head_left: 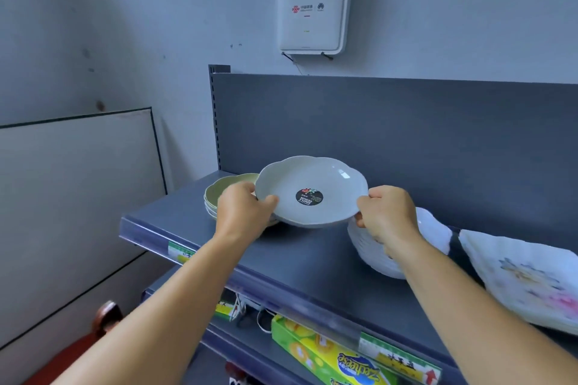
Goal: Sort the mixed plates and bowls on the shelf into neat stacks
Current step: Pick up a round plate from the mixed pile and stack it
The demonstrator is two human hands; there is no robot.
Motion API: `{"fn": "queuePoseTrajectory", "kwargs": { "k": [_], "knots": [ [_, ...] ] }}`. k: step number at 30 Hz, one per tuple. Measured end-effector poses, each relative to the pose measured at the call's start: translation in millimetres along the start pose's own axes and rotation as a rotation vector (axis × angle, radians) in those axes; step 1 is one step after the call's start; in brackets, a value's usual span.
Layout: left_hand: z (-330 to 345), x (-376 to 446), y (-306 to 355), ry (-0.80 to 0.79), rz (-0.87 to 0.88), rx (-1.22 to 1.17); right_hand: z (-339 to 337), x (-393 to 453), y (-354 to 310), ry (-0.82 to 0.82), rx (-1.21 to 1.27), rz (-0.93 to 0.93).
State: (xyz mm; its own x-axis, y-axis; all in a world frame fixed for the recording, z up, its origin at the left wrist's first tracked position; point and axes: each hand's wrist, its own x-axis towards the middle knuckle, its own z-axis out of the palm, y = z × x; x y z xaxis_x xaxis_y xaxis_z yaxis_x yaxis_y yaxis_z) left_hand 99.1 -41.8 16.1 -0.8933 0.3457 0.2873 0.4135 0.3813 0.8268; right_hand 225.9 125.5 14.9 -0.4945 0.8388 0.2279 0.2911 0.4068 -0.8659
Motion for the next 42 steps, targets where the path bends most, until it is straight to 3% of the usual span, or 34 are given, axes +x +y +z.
{"fn": "queuePoseTrajectory", "kwargs": {
  "k": [9, 24, 27, 30, 34, 42],
  "knots": [
    [-29, 54, -43, 0.160, -0.104, 0.155, 87, 12, -32, -0.218, -0.037, -0.118],
    [-27, 68, -61, 0.039, -0.157, 0.444, 118, 17, -26, -0.505, -0.479, -0.184],
    [-22, 55, -48, -0.008, -0.034, 0.658, 105, 7, -29, -0.558, -0.538, -0.241],
    [-9, 38, -36, -0.124, 0.227, 0.775, 88, -6, -30, -0.568, -0.627, -0.302],
    [12, 10, -15, -0.253, 0.445, 0.833, 54, -24, -27, -0.511, -0.782, -0.371],
    [52, -51, 36, -0.384, 0.664, 0.804, -53, -62, 9, -0.378, -0.810, -0.319]
  ]
}}
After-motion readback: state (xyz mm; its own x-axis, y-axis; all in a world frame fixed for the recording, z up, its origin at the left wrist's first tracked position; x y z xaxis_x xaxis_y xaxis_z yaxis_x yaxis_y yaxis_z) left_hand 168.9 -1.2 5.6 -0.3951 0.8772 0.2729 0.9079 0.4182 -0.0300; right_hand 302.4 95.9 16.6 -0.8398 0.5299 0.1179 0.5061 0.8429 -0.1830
